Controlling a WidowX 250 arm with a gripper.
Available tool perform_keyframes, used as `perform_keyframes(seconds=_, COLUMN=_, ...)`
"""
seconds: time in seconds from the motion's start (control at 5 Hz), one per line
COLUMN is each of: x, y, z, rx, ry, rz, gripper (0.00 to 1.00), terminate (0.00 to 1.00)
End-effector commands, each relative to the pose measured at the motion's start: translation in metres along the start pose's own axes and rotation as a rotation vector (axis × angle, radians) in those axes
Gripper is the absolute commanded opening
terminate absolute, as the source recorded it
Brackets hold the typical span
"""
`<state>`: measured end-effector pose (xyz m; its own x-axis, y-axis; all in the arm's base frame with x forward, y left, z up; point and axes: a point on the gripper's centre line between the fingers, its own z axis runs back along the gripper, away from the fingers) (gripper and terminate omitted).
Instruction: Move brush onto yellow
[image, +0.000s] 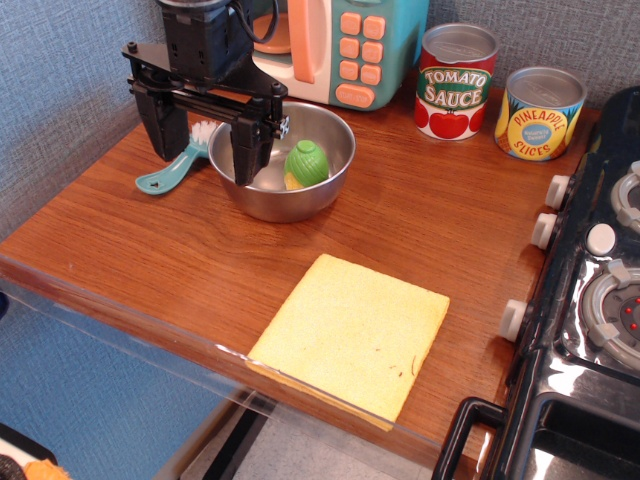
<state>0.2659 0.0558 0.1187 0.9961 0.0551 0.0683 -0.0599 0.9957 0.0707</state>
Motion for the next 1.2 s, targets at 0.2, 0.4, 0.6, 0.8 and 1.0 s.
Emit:
perform_keyframes(seconds=0.2, x=0.000, y=0.025, z=-0.005, rx=-0.030, ry=-0.020, rz=0.040, gripper=1.00, terminate=0.00)
perform_keyframes(seconds=0.4, x=0.006, y=0.056, z=-0.015, rx=-0.025, ry=-0.046, rz=0.057, gripper=1.00, terminate=0.00)
perform_keyframes(seconds=0.6, x=0.017, y=0.092, z=-0.026, rx=0.027, ry=-0.046, rz=0.064, gripper=1.00, terminate=0.00)
perform_keyframes(seconds=0.8, x=0.036, y=0.108, z=-0.040, rx=0.062, ry=-0.047, rz=-0.022, gripper=1.00, terminate=0.00)
perform_keyframes(seconds=1.0, x=0.052, y=0.116, z=-0.054, rx=0.079, ry=-0.027, rz=-0.067, gripper=1.00, terminate=0.00)
